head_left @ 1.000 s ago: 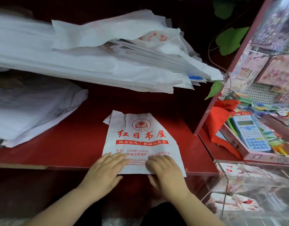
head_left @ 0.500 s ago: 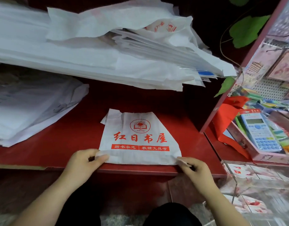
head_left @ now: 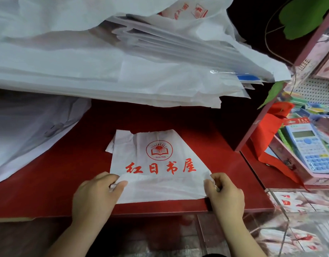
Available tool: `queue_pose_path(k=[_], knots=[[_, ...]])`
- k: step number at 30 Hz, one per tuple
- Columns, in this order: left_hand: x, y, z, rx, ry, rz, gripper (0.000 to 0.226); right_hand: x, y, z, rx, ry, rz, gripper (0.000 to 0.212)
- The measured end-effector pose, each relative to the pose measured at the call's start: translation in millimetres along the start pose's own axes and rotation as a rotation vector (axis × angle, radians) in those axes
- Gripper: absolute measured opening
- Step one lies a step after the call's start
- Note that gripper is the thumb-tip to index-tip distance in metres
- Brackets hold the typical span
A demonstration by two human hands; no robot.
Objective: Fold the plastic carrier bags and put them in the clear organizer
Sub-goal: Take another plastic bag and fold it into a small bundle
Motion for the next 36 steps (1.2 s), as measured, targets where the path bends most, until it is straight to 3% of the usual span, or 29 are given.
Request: queue_pose_path(k=[4, 8, 11, 13, 15, 18, 20, 22, 23, 25, 27, 29, 31, 34, 36], knots=[[6.2, -0.9, 1.1, -0.030, -0.016, 0.038, 0.026, 0.5, 2.6, 0.3, 0.016, -0.057, -0.007, 0.014], [13.9, -3.5, 0.6, 0.138, -0.108, -0.100, 0.044, 2.2, -1.1, -0.9, 0.004, -0.055, -0.024, 0.027], [6.9, -9.0, -5.7, 0.102, -0.082, -0.069, 0.027, 2.1, 0.2, -0.4, 0.039, -0.070, -0.005, 0.026], [-2.5, -14.8, -6.6, -0.025, -0.044, 0.025, 0.033, 3.0, 2.5, 0.1, 0.072, -0.085, 0.000, 0.021], [-23.9, -22.6, -4.8, -0.078, -0.037, 0.244, 0.034, 7.9, 3.8, 0.2, 0.080, -0.102, 0.006, 0.015], [-49.0, -39.4, 17.3, 0.092, 0.107, 0.386, 0.051, 9.4, 6.1, 0.4, 0.087, -0.140, 0.005, 0.014], [-51.1, -43.8, 33.2, 0.256, 0.233, 0.321, 0.070, 11.7, 6.5, -1.7, 0.102, -0.156, 0.021, 0.015], [-47.9, -42.7, 41.2, 0.339, 0.306, 0.274, 0.082, 11.1, 7.9, -3.8, 0.114, -0.159, 0.030, 0.002], [-47.6, -42.3, 41.5, 0.350, 0.335, 0.262, 0.084, 11.7, 7.2, -4.4, 0.089, -0.193, 0.039, 0.015], [-47.7, -42.8, 40.6, 0.347, 0.367, 0.252, 0.086, 14.6, 4.3, -5.2, -0.040, -0.256, -0.134, 0.033], [-47.4, -43.8, 40.4, 0.368, 0.387, 0.243, 0.086, 24.5, -3.3, 0.8, -0.081, -0.220, -0.459, 0.034], [-46.9, -45.1, 39.5, 0.408, 0.395, 0.238, 0.087, 31.1, -14.9, 13.3, 0.098, -0.199, -0.709, 0.031], [-44.5, -45.1, 40.3, 0.421, 0.401, 0.239, 0.087, 30.1, -24.2, 20.1, 0.265, -0.262, -0.810, 0.040], [-42.9, -43.4, 39.6, 0.451, 0.425, 0.242, 0.087, 11.5, -22.3, 16.6, 0.494, -0.484, -0.711, 0.067], [-43.7, -42.9, 40.4, 0.433, 0.441, 0.264, 0.086, 1.2, -12.6, 3.2, 0.530, -0.542, -0.594, 0.082]])
Point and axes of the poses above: each hand's wrist, its own y-axis towards the middle knuckle, its own z-axis out of the palm, x = y × z, the point moved 2 cm from there along y, towards the middle knuckle, and after that the axes turned 11 degrees about -z, right-handed, at the moved point
